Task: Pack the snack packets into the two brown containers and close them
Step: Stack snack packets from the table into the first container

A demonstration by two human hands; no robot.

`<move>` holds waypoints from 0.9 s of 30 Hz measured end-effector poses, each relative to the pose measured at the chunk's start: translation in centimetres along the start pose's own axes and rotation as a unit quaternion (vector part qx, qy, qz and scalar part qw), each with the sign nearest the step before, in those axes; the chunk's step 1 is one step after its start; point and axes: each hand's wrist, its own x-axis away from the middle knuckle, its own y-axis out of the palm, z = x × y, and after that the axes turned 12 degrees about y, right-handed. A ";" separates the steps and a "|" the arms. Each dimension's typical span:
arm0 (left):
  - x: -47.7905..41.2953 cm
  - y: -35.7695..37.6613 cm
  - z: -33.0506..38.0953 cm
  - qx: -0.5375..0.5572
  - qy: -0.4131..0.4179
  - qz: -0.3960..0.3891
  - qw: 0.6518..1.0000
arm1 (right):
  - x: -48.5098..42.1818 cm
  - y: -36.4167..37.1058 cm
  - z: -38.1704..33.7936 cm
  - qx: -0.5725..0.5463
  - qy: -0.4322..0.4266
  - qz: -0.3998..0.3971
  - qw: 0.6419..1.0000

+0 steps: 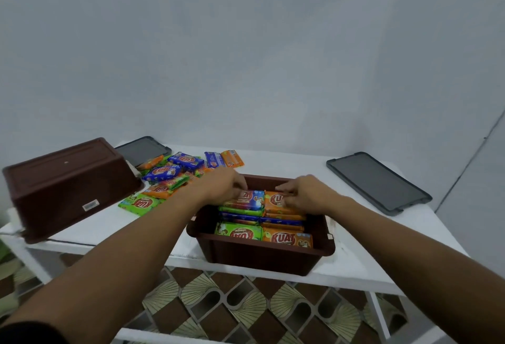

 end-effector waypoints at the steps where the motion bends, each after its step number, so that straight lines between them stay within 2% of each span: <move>1: 0.0 -0.6 0.0 0.014 -0.007 0.038 0.999 | -0.2 -0.6 0.0 -0.047 0.001 0.029 0.998; 5: -0.2 -2.8 -0.5 0.076 -0.034 0.157 0.984 | -1.5 -3.3 -0.5 -0.201 0.022 0.106 0.973; 8: -0.8 -4.1 -1.1 0.113 -0.046 0.199 0.972 | -2.9 -4.9 -1.7 -0.246 0.025 0.123 0.961; 16: -3.7 -6.3 -6.1 0.124 -0.063 0.230 0.963 | -9.4 -5.7 -7.5 -0.265 0.011 0.134 0.955; 27: -7.7 -8.0 -17.8 0.212 -0.076 0.202 0.953 | -21.3 -3.6 -13.6 -0.269 0.053 0.110 0.955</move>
